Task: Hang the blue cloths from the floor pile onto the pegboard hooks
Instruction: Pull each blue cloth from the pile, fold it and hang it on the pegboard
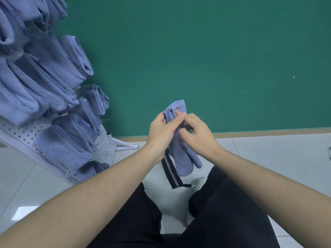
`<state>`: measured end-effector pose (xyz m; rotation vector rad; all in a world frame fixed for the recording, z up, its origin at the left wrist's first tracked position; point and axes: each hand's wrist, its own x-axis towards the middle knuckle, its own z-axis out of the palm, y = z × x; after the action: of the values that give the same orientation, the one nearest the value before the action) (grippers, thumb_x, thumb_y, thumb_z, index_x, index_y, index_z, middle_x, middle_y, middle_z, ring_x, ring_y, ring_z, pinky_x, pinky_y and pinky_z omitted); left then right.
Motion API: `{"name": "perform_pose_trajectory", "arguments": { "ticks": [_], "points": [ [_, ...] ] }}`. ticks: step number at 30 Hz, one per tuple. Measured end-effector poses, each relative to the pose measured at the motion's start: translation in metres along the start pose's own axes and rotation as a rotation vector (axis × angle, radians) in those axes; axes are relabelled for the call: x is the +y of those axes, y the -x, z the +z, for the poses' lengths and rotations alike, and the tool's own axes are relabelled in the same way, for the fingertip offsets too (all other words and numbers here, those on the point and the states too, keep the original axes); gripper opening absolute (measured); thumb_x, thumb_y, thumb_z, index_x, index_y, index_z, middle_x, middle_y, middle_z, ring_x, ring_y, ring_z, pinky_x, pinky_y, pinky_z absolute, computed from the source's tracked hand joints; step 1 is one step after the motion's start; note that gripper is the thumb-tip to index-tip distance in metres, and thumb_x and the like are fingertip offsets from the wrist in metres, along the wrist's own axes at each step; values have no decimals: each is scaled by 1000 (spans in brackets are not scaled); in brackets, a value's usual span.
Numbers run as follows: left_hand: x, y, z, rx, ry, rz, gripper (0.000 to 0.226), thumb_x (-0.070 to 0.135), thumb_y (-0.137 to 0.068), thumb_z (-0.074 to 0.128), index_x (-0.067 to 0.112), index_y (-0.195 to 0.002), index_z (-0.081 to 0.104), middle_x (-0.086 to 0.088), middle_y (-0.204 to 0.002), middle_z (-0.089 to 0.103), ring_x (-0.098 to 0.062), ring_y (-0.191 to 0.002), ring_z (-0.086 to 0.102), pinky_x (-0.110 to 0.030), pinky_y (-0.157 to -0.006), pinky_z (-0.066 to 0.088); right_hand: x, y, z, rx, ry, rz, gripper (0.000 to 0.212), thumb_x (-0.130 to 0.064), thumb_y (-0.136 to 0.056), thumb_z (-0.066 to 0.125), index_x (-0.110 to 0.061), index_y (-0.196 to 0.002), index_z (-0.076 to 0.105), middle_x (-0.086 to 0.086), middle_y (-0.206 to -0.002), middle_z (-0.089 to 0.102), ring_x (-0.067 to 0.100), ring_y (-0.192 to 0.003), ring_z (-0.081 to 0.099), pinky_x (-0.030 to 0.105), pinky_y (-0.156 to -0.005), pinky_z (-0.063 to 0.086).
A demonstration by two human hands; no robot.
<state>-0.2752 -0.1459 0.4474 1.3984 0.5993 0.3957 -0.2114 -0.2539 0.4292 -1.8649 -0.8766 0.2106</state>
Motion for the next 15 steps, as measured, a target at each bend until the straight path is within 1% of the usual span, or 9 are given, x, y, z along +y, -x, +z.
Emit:
{"name": "perform_pose_trajectory", "arguments": {
  "ticks": [2,3,5,7,8,10,11,13,15],
  "points": [
    [-2,-4,-2,41,-4,5,19,31,-95,67,13,-102,69,0,-94,75,-16,-83,70,-35,-78,56,2,-1,-1,-21,-88,49,51,0,-90,47,-24,-132,62,-5,-104,59,8,-89,62,31,-83,57],
    [-3,-6,-3,53,-8,5,18,30,-97,62,13,-101,69,-4,-94,74,-18,-83,67,-38,-81,56,2,-2,-2,-23,-184,106,49,4,-92,46,-22,-130,63,-3,-104,60,10,-85,64,32,-81,59],
    [-1,-8,-5,42,-16,4,16,30,-100,55,20,-100,67,-3,-100,74,-20,-89,68,-45,-92,54,2,-3,-7,-3,-349,195,35,4,-95,47,-19,-116,63,3,-97,62,15,-77,66,38,-76,62],
    [2,-9,-5,32,-18,14,14,31,-101,51,25,-104,64,2,-108,73,-20,-103,69,-47,-100,52,9,-1,-12,66,-366,222,14,-7,-94,60,-18,-102,57,6,-87,61,21,-74,65,46,-72,61],
    [4,-9,-4,33,-4,23,14,32,-102,50,27,-106,63,3,-111,72,-18,-108,67,-46,-101,52,14,1,-13,92,-330,223,15,-17,-90,69,-19,-97,55,4,-83,61,22,-72,63,49,-72,61],
    [10,-10,-2,41,38,35,12,34,-102,50,31,-107,61,6,-113,71,-14,-109,66,-46,-101,52,22,8,-11,106,-239,220,32,-39,-78,79,-22,-88,54,-5,-75,59,19,-69,59,46,-74,59],
    [12,-11,-1,43,54,41,12,35,-102,51,32,-107,61,7,-113,71,-13,-110,66,-46,-101,52,26,11,-8,101,-208,222,36,-44,-75,81,-22,-87,55,-7,-74,59,16,-69,57,42,-75,57],
    [18,-11,0,37,58,57,13,37,-100,51,35,-107,62,10,-112,71,-12,-110,67,-47,-101,52,27,13,-4,75,-221,222,31,-41,-81,80,-18,-88,60,-6,-77,62,11,-72,58,37,-78,57],
    [22,-12,2,4,14,67,14,39,-100,50,38,-108,61,11,-113,71,-12,-110,67,-49,-100,53,27,12,-2,23,-298,225,23,-35,-93,69,-12,-89,67,-4,-82,66,7,-78,62,38,-84,58]
  ]
}}
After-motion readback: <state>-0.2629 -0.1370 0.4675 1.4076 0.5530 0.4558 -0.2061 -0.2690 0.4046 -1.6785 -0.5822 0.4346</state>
